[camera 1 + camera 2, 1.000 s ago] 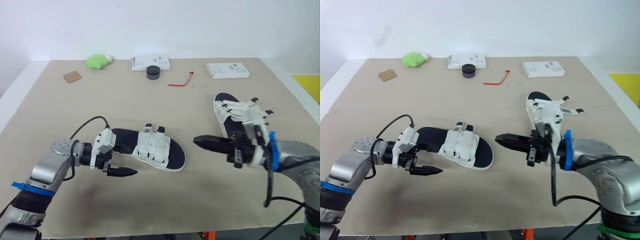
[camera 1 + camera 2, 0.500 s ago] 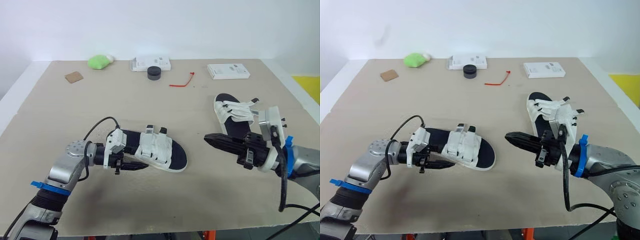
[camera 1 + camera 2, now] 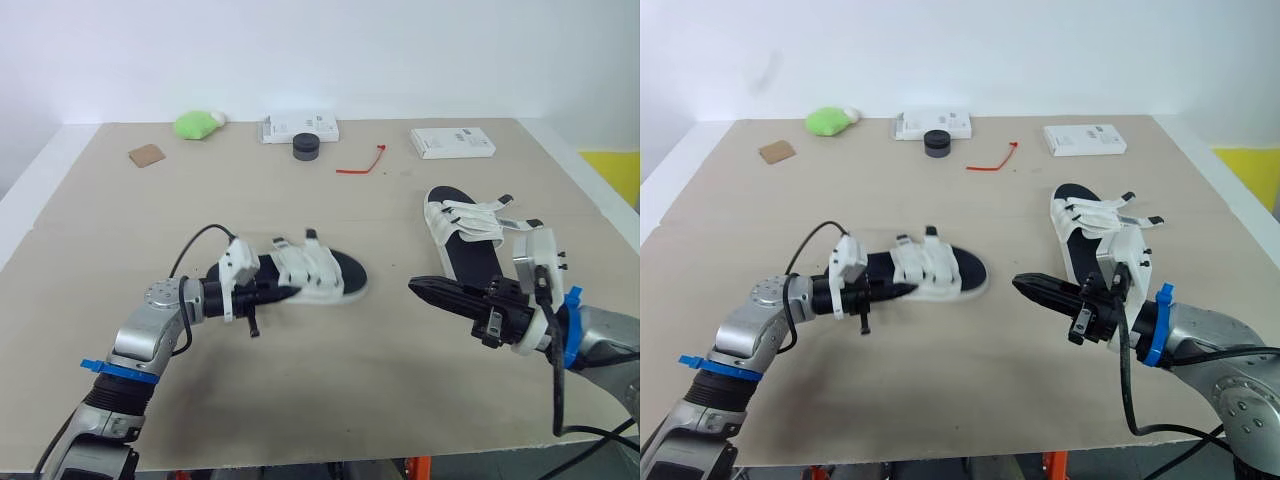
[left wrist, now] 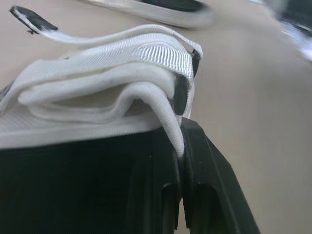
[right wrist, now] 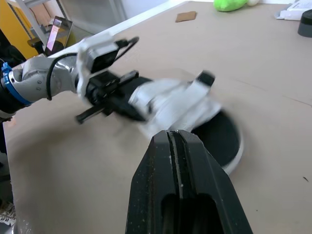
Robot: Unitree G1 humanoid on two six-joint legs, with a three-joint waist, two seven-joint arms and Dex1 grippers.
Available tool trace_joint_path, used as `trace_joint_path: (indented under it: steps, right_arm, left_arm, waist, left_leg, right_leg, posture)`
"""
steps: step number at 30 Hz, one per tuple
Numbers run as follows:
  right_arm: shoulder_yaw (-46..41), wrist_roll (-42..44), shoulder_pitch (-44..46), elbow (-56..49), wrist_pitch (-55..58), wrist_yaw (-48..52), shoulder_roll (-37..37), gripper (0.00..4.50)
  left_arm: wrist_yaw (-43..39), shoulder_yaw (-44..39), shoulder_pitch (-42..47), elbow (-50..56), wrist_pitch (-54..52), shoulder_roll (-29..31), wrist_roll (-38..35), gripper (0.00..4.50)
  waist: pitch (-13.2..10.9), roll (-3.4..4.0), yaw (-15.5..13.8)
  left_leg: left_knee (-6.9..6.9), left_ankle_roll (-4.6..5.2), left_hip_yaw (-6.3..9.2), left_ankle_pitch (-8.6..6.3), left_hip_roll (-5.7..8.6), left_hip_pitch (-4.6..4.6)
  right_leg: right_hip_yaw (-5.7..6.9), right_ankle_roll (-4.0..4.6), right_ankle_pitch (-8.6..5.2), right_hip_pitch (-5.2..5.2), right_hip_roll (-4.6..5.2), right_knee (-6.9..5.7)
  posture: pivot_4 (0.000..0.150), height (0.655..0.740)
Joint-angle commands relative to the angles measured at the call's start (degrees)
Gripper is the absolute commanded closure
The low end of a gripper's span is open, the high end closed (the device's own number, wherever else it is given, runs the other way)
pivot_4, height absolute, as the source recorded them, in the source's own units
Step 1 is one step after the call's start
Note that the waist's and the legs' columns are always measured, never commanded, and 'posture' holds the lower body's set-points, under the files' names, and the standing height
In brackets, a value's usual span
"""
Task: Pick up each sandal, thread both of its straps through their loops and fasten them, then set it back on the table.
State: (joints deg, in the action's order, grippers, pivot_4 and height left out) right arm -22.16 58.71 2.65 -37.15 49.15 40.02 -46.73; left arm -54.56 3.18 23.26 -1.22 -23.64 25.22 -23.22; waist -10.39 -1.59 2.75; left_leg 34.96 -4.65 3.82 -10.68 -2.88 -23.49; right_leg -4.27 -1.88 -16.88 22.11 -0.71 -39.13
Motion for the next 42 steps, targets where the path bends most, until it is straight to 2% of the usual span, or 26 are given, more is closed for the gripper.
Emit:
trace_joint_path:
  steps: [1,3,8,12,15,16,17,19,20,22,25,29,33,37,42]
  right_arm:
    - [3.27,-1.75,2.37,0.7,-2.25,0.7,0.32,4.5]
    - [4.82,-2.4,4.08,1.85,-3.0,1.14,0.52,4.5]
    - [6.18,-6.54,8.88,5.41,-6.41,-0.62,1.97,4.5]
    - [7.0,-5.8,10.75,4.31,-6.96,0.28,2.76,4.5]
    - [9.5,-7.37,11.74,4.73,-7.06,-0.54,3.92,4.5]
    - [10.16,-7.93,11.82,4.95,-7.19,-0.73,4.27,4.5]
    - [10.34,-8.21,11.48,5.08,-7.4,-0.54,4.42,4.5]
    - [11.11,-8.85,11.27,5.18,-7.59,-0.5,4.84,4.5]
    - [11.35,-9.06,11.15,5.13,-7.63,-0.33,5.05,4.5]
    - [11.96,-9.41,11.5,5.28,-7.72,-0.27,5.58,4.5]
    - [12.75,-10.6,11.97,6.28,-8.41,-0.08,6.23,4.5]
    - [13.98,-11.55,13.16,7.44,-9.01,0.46,7.43,4.5]
    - [14.74,-12.45,14.99,9.29,-9.67,1.45,8.13,4.5]
    - [15.4,-13.01,16.48,10.93,-10.28,2.65,8.55,4.5]
    - [16.6,-14.06,17.78,12.38,-10.73,4.11,8.96,4.5]
  left_arm:
    - [11.75,-7.99,0.13,4.47,-3.37,0.15,0.08,4.42]
    - [20.57,-11.93,-0.46,6.44,-5.71,-0.58,1.64,4.42]
    - [33.74,-16.01,-3.53,11.19,-8.86,-1.19,6.06,4.42]
    - [36.52,-16.88,-7.94,15.33,-11.58,-4.03,3.88,4.42]
    - [36.67,-16.93,-7.23,13.83,-12.15,-4.5,3.16,4.42]
    - [37.28,-17.0,-6.57,12.94,-12.05,-4.84,3.27,3.96]
    - [37.77,-16.71,-6.02,12.46,-12.25,-5.29,3.32,3.96]
    - [39.42,-16.48,-4.16,11.36,-11.96,-6.67,3.74,3.06]
    - [40.55,-16.29,-3.08,10.93,-11.64,-7.39,4.3,2.47]
    - [42.66,-16.42,-1.18,9.83,-10.71,-8.35,5.34,1.72]
    - [45.3,-16.21,1.12,8.8,-9.57,-10.04,6.2,0.14]
    - [46.75,-14.18,3.71,8.62,-8.66,-11.95,6.98,0.06]
    - [44.66,-11.6,3.96,10.43,-9.71,-10.11,7.85,0.06]
    - [39.99,-9.71,1.93,14.62,-14.41,-6.81,5.43,0.06]
    - [34.99,-9.48,-2.75,20.69,-23.09,1.12,3.43,0.06]
  waist:
    - [0.0,0.0,0.09]
    - [0.0,0.0,-0.01]
    - [-0.02,-0.03,-0.2]
    - [-0.01,-0.04,-0.35]
    - [0.0,-0.06,-0.46]
    - [0.0,-0.06,-0.46]
    - [0.0,-0.05,-0.45]
    - [0.0,-0.06,-0.48]
    - [-0.01,-0.06,-0.43]
    - [-0.01,-0.06,-0.37]
    - [-0.01,-0.06,-0.34]
    - [-0.01,-0.07,-0.34]
    - [-0.01,-0.07,-0.29]
    - [-0.01,-0.06,-0.18]
    - [-0.01,-0.05,-0.08]
  left_leg:
    - [0.0,0.0,0.0,0.0,-0.02,0.02]
    - [-0.01,0.0,0.0,0.0,-0.03,0.02]
    - [0.0,0.0,-0.05,0.0,0.03,-0.04]
    - [0.0,-0.01,-0.04,-0.01,0.11,-0.09]
    - [0.01,-0.01,0.02,0.0,0.11,-0.08]
    - [0.02,0.0,0.02,0.01,0.11,-0.06]
    - [0.04,0.0,0.03,0.02,0.11,-0.06]
    - [0.08,0.03,0.02,0.05,0.12,-0.06]
    - [0.17,0.03,0.02,0.05,0.12,-0.07]
    - [0.29,0.03,0.02,0.05,0.12,-0.11]
    - [0.41,0.03,0.02,0.05,0.12,-0.17]
    - [0.47,0.03,0.0,0.05,0.13,-0.19]
    - [0.47,0.03,0.0,0.05,0.13,-0.21]
    - [0.46,0.03,0.0,0.05,0.13,-0.22]
    - [0.44,0.03,-0.01,0.04,0.11,-0.21]
  right_leg:
    - [-0.01,0.0,0.0,0.0,-0.03,0.0]
    - [-0.01,0.01,0.0,0.0,-0.04,-0.01]
    - [-0.04,-0.01,-0.01,0.01,0.05,0.0]
    - [-0.04,-0.03,-0.02,0.01,0.14,0.01]
    - [0.01,-0.01,0.0,0.0,0.12,0.0]
    - [0.02,-0.01,0.03,-0.01,0.12,-0.01]
    - [0.02,-0.03,0.05,-0.02,0.11,-0.01]
    - [0.01,-0.08,0.1,-0.04,0.12,-0.01]
    - [0.01,-0.11,0.13,-0.06,0.11,-0.01]
    - [0.0,-0.16,0.18,-0.08,0.11,-0.01]
    - [-0.01,-0.24,0.27,-0.08,0.09,-0.01]
    - [-0.05,-0.28,0.33,-0.08,0.1,0.0]
    - [-0.05,-0.28,0.33,-0.07,0.09,0.0]
    - [-0.07,-0.28,0.33,-0.03,0.09,0.0]
    - [-0.09,-0.28,0.33,-0.02,0.07,0.0]
  posture:
    - [0.15,0.74]
    - [0.15,0.74]
    - [0.15,0.74]
    - [0.15,0.74]
    - [0.15,0.74]
    - [0.15,0.74]
    - [0.15,0.74]
    - [0.15,0.74]
    - [0.15,0.74]
    - [0.15,0.74]
    - [0.15,0.74]
    - [0.15,0.74]
    - [0.15,0.74]
    - [0.15,0.74]
    - [0.15,0.74]
